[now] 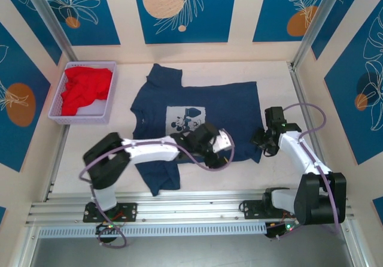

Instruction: Fold the inside-out t-shirt

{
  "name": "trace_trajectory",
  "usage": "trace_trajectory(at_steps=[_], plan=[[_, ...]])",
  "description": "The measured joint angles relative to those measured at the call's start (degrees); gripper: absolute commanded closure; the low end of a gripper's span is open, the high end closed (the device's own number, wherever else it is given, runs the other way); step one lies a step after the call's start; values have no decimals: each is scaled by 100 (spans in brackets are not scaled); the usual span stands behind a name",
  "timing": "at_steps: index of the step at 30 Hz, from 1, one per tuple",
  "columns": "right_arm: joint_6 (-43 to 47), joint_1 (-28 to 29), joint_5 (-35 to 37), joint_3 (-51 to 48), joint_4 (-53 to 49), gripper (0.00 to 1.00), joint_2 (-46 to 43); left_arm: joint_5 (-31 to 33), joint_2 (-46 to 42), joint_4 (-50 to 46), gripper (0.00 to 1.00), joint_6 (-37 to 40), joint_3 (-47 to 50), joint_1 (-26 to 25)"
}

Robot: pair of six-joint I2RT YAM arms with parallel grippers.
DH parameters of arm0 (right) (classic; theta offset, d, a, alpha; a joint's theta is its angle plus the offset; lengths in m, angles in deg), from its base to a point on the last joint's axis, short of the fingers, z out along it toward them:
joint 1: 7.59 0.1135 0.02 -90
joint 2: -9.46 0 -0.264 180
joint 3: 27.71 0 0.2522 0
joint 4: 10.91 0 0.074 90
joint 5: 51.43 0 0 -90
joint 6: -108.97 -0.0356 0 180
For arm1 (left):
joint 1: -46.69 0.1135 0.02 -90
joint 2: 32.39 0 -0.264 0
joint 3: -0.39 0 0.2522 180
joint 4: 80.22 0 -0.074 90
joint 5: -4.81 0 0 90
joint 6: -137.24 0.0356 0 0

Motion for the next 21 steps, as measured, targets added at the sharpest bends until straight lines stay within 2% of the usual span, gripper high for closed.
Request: trace_trajectory(at_steps=[2,5,8,9,12,14,15,21], plan=[[-28,-48,-46,-57,2,48,35,92,490,35,26,273,-245,-87],[-42,-101,-146,-61,33,48,181,448,1158,74,34,595,-680,-192],[-26,-190,-214,-22,85,53,470,667,1386,55,52,743,-887,-227],[-15,-212,-236,17,96,56,603,859,1403,116,62,778,-946,-267],[83,-236,-291,221,131,72,1045,1167,1480,168,88,870,-986,-249],[127,-234,-319,367,173,83,1294,1255,1464,153,97,885,-955,-177],[162,-232,-341,439,201,87,1397,1268,1416,199,100,861,-863,-114],[426,22,-472,872,251,98,1751,1239,584,63,100,623,125,448]])
